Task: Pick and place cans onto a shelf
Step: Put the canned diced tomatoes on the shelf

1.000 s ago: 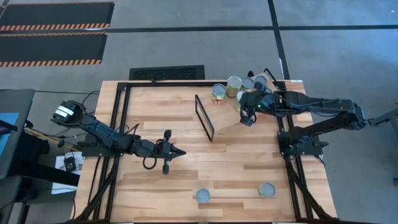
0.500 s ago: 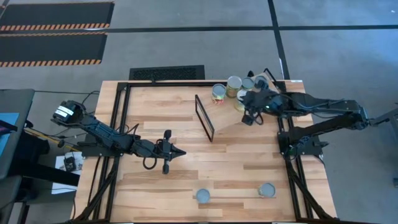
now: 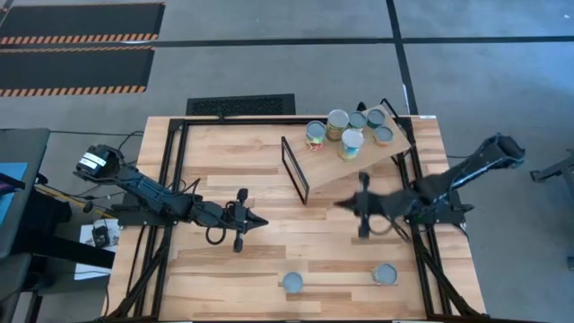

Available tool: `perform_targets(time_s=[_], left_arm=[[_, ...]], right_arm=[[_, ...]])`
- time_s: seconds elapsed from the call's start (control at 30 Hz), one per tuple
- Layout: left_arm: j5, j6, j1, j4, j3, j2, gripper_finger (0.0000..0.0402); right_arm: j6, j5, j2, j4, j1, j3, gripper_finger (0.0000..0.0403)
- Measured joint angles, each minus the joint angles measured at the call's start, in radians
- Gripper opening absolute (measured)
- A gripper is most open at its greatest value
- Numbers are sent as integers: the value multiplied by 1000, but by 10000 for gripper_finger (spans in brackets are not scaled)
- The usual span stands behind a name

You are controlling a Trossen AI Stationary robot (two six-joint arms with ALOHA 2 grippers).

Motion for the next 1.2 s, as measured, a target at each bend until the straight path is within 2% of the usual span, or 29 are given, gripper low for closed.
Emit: perform_targets(time_s=[0.07,0.17,0.27,0.53,0.7,0.87,0.97,1.2], left_arm=[[46,3,0,1,0,0,0],[97,4,0,7,0,0,0],[125,4,-6,7,0,0,0],[138,14,-68,-17,32,1,0],[146,56,-126,-117,106,1,0],[176,69,-175,-234,192,44,0],[228,125,-209,-296,259,126,4],[212,237,-269,-381,452,338,50]], right_arm=[[2,20,47,128,70,-37,6],[35,84,128,172,168,-40,8],[92,132,226,162,236,-10,4],[242,140,397,104,360,104,8],[351,157,488,136,375,108,4],[353,157,598,279,366,107,6],[334,152,643,357,357,107,7],[331,150,660,385,341,107,7]])
